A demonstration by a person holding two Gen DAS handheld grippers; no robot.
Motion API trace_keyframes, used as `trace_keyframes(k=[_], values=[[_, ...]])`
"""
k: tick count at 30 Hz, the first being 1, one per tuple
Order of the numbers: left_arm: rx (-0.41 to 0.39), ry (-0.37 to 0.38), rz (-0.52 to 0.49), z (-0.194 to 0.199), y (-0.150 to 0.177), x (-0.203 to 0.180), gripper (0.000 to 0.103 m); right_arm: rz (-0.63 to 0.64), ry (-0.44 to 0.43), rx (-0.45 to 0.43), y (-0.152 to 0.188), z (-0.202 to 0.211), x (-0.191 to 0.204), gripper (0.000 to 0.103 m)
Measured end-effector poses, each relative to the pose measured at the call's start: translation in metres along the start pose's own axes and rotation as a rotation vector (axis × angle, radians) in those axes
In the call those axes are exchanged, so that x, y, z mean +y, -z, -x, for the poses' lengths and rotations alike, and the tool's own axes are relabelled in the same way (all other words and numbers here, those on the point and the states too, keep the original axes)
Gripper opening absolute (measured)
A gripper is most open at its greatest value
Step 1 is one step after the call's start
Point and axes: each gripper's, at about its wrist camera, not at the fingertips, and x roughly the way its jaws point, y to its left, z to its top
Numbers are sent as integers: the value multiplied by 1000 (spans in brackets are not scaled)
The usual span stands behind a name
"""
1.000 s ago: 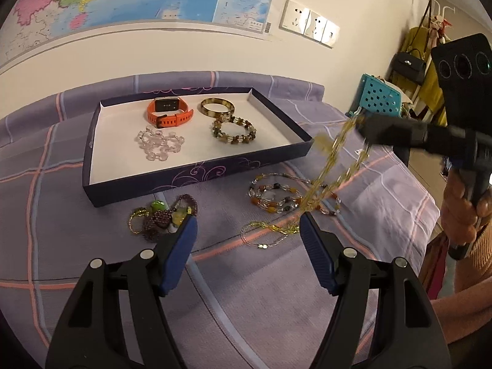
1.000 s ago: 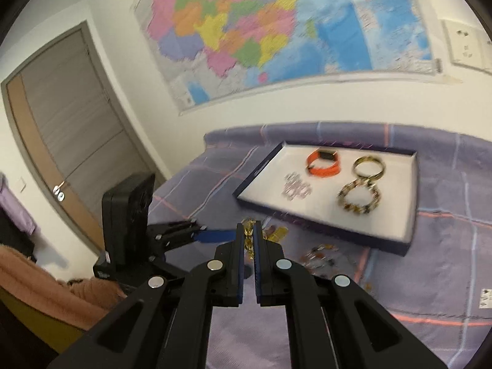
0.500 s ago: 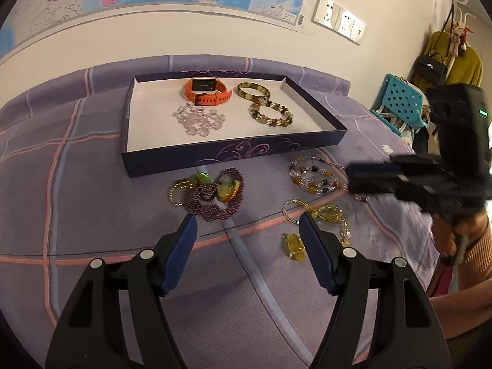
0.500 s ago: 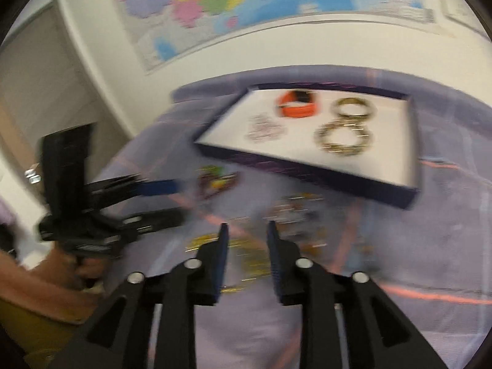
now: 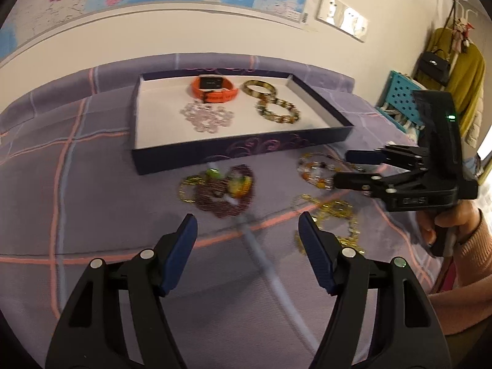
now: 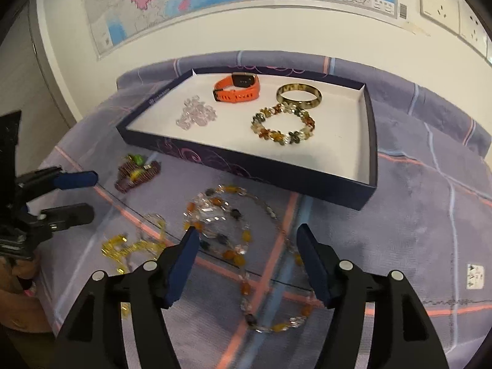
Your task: Organize jewelry
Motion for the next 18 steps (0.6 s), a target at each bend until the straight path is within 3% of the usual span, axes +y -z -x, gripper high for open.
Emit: trace_keyframes(k=[2, 5, 11, 15, 18], values=[[7, -18, 16, -3, -4, 8, 64, 6, -19, -28, -4, 7, 6, 59], [17, -31, 34, -8, -8, 16, 59, 19, -129, -44, -13, 9, 24, 50], [21, -54, 63, -11, -9, 27, 53, 46, -257, 1, -34, -26, 62, 35], [24, -64, 75, -9, -6, 33, 53, 14, -260, 53, -45, -55, 70, 31], [21, -61, 79, -6, -6, 35, 53, -18, -298, 74, -44, -61, 66, 17]])
